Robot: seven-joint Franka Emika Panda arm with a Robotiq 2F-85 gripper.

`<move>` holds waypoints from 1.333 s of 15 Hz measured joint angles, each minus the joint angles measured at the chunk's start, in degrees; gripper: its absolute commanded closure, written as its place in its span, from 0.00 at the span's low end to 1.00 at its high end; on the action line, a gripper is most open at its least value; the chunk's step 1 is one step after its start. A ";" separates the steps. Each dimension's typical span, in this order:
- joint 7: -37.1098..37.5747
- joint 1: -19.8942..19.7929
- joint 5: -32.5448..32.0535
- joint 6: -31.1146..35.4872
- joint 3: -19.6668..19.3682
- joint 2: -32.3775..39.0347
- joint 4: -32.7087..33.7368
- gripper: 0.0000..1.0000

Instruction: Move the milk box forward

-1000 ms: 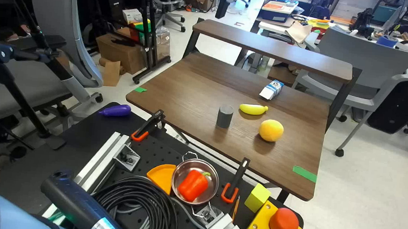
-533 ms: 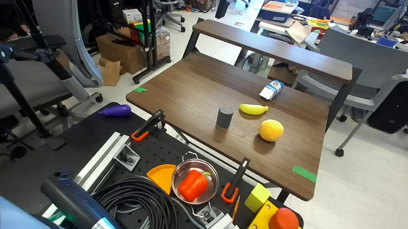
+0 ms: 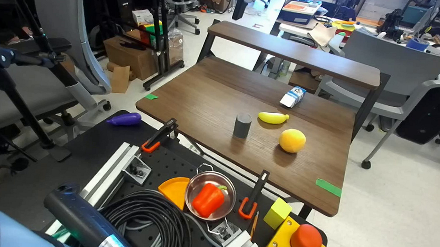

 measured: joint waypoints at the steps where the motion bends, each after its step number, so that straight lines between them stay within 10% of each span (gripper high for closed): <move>1: 0.00 0.00 0.00 0.00 0.00 0.00 0.00 0.00; 10: 0.00 -0.41 0.02 1.97 -0.19 2.10 0.87 0.00; 20: -7.89 -4.17 12.35 11.56 -5.35 35.07 23.48 0.00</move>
